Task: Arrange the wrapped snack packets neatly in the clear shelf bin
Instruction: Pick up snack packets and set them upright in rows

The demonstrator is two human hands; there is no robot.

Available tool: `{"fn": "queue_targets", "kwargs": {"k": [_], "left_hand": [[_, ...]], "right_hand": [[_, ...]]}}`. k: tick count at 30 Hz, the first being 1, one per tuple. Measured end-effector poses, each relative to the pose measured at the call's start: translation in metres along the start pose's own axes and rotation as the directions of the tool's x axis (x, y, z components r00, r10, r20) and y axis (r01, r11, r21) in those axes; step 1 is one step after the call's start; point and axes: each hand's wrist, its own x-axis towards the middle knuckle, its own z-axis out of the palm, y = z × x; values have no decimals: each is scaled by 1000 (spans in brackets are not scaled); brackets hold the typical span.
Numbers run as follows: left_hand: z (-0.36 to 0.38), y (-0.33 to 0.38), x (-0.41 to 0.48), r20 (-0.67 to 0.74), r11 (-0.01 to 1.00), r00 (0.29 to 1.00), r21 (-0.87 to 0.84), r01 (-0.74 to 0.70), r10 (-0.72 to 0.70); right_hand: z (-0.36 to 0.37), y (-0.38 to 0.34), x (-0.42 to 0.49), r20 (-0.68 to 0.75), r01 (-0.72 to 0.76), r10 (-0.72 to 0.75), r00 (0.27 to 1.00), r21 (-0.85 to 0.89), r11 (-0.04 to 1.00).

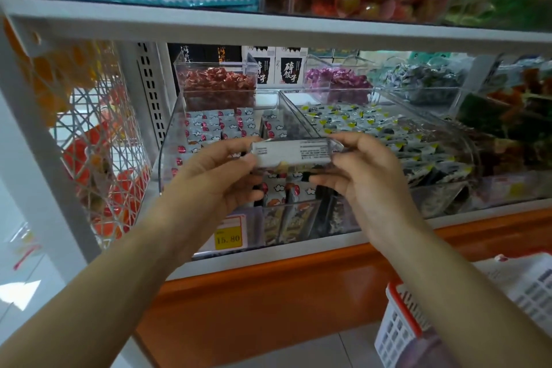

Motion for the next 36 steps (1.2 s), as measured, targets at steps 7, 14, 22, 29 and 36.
{"fn": "queue_targets", "kwargs": {"k": [7, 14, 22, 29, 36], "left_hand": [[-1, 3, -8, -11, 901, 981, 396, -174, 194], [2, 9, -9, 44, 770, 967, 596, -228, 252], [8, 14, -6, -32, 806, 971, 565, -176, 235], [3, 14, -4, -66, 757, 955, 626, -186, 290], [2, 17, -5, -20, 730, 955, 650, -213, 296]], "right_hand": [[3, -1, -3, 79, 50, -48, 996, -25, 998], [4, -1, 1, 26, 80, -77, 997, -108, 991], [10, 4, -3, 128, 177, -152, 980, -211, 961], [12, 2, -7, 186, 203, -147, 971, -328, 923], [14, 1, -5, 141, 43, -31, 990, -85, 995]]}}
